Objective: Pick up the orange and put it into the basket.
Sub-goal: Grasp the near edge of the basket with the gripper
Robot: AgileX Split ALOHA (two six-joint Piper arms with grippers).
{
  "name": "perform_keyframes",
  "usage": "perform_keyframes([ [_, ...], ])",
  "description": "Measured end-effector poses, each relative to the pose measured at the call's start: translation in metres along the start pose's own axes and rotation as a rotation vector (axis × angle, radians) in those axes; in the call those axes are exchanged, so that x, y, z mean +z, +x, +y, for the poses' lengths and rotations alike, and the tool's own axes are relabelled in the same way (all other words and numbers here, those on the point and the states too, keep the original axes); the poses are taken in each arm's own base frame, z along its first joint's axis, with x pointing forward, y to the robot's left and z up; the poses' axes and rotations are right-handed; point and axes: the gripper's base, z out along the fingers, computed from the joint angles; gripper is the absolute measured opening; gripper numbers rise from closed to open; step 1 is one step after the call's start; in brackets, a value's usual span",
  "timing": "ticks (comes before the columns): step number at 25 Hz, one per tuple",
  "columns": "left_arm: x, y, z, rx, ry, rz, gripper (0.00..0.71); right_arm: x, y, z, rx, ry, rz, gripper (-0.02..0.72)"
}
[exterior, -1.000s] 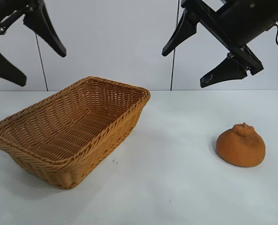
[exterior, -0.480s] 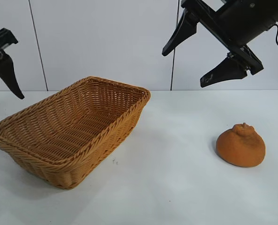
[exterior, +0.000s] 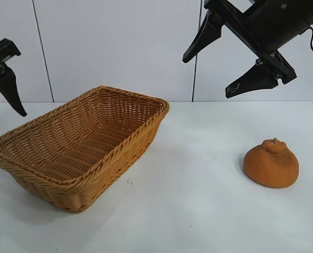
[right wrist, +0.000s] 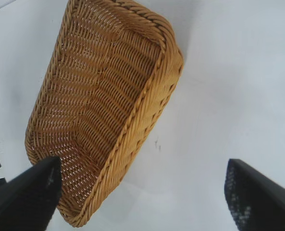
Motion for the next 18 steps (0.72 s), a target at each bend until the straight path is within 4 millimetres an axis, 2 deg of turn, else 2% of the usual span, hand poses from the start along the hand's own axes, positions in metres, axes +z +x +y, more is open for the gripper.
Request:
perform_keyframes([
  [11, 0.077, -0.007, 0.012, -0.020, -0.118, 0.021, 0.529, 0.000, -0.001, 0.000, -0.001, 0.002, -0.007, 0.631],
  [16, 0.091, -0.006, 0.018, -0.023, -0.158, 0.039, 0.525, 0.000, -0.001, 0.000, -0.001, 0.002, -0.008, 0.631],
  [18, 0.091, -0.006, 0.018, -0.023, -0.158, 0.039, 0.487, 0.000, -0.001, 0.000, -0.001, 0.002, -0.008, 0.631],
])
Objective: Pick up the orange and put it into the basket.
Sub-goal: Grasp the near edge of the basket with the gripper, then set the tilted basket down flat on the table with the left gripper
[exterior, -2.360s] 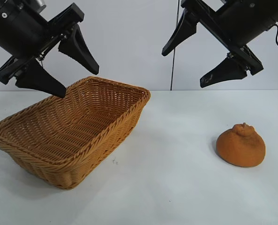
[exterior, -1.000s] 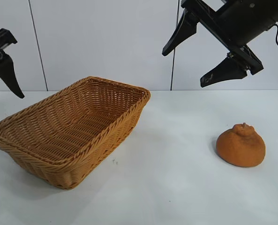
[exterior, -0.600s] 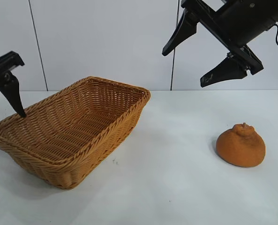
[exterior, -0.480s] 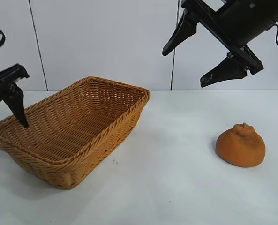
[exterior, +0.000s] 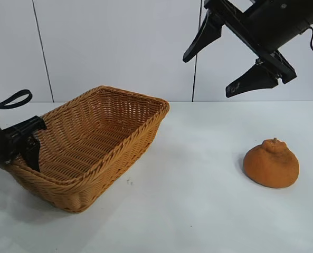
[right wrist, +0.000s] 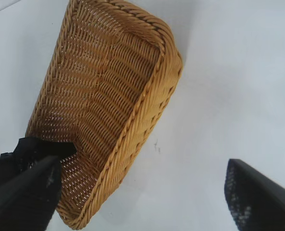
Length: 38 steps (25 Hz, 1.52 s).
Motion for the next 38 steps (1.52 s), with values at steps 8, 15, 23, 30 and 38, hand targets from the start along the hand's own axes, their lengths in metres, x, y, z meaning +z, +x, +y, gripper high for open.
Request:
perform_keyframes([
  [8, -0.001, 0.000, -0.001, -0.013, 0.007, 0.007, 0.100, 0.000, 0.000, 0.000, 0.001, 0.001, -0.003, 0.631],
  [15, -0.005, 0.000, -0.008, 0.023, -0.006, 0.038, 0.100, 0.000, 0.000, 0.000, 0.001, 0.001, -0.004, 0.631],
  [23, -0.034, -0.023, -0.056, 0.216, 0.050, 0.033, 0.097, 0.000, 0.000, 0.000, 0.001, 0.001, -0.004, 0.631],
  [30, -0.042, -0.041, -0.101, 0.492, 0.038, 0.089, 0.097, 0.000, 0.001, 0.000, 0.001, -0.003, 0.012, 0.631],
  [38, -0.042, -0.047, -0.119, 0.803, -0.001, 0.194, 0.097, 0.000, 0.001, 0.000, 0.001, -0.004, 0.015, 0.631],
])
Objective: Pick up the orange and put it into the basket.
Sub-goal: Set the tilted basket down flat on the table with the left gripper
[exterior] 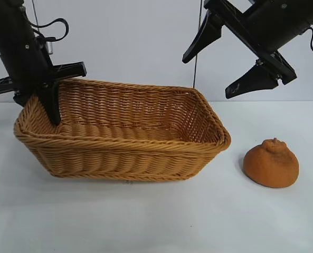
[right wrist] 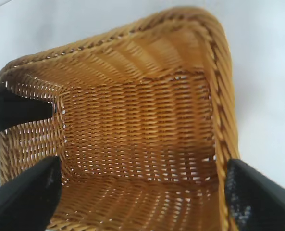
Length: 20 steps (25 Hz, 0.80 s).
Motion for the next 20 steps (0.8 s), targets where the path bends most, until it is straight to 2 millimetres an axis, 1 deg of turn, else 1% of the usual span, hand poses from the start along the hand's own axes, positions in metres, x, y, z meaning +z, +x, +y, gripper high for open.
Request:
perform_keyframes([
  [5, -0.001, 0.000, -0.003, 0.034, 0.026, 0.004, 0.097, 0.000, 0.000, 0.000, 0.000, 0.000, 0.000, 0.631],
  [7, 0.002, 0.000, -0.003, 0.032, 0.029, 0.009, 0.097, 0.000, 0.000, 0.000, 0.000, 0.000, 0.000, 0.631],
  [10, 0.016, -0.002, 0.000, 0.022, 0.024, 0.042, 0.097, 0.000, 0.000, 0.000, 0.000, 0.000, 0.000, 0.631],
  [13, 0.038, -0.004, 0.004, 0.010, 0.017, 0.075, 0.097, 0.000, 0.000, 0.000, 0.000, 0.000, 0.000, 0.631],
  [16, 0.055, -0.007, 0.007, 0.002, 0.016, 0.083, 0.096, 0.000, 0.000, 0.000, -0.001, 0.001, 0.000, 0.631],
  [20, 0.061, -0.007, 0.007, -0.006, 0.023, 0.091, 0.096, 0.000, 0.000, 0.000, -0.001, 0.000, 0.001, 0.631],
])
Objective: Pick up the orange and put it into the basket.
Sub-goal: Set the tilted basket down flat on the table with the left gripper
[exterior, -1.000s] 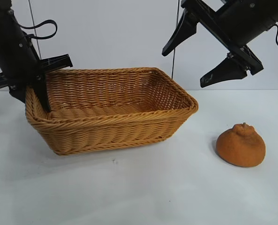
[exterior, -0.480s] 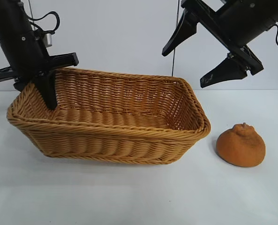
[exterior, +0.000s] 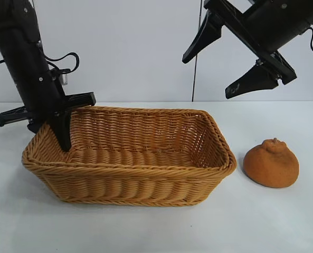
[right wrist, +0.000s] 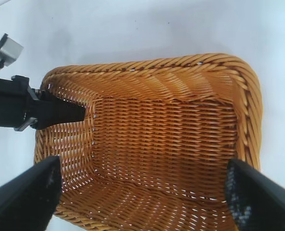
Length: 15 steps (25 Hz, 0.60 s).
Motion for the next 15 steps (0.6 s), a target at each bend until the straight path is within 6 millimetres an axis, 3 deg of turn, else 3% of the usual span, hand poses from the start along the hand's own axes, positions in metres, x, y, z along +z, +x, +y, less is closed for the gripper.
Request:
perform_keyframes([
  [4, 0.001, 0.000, 0.000, 0.009, 0.000, 0.003, 0.118, 0.000, 0.000, 0.000, 0.000, 0.000, 0.000, 0.631],
  [10, -0.001, 0.002, 0.000, 0.029, 0.001, 0.023, 0.486, 0.000, 0.000, 0.000, 0.000, 0.000, 0.001, 0.631],
  [12, -0.007, 0.003, -0.002, 0.035, 0.001, 0.012, 0.541, 0.000, 0.000, 0.000, 0.000, 0.000, 0.001, 0.631],
  [15, -0.029, 0.005, -0.006, 0.054, 0.003, -0.036, 0.566, 0.000, 0.000, 0.000, 0.000, 0.000, 0.001, 0.631],
])
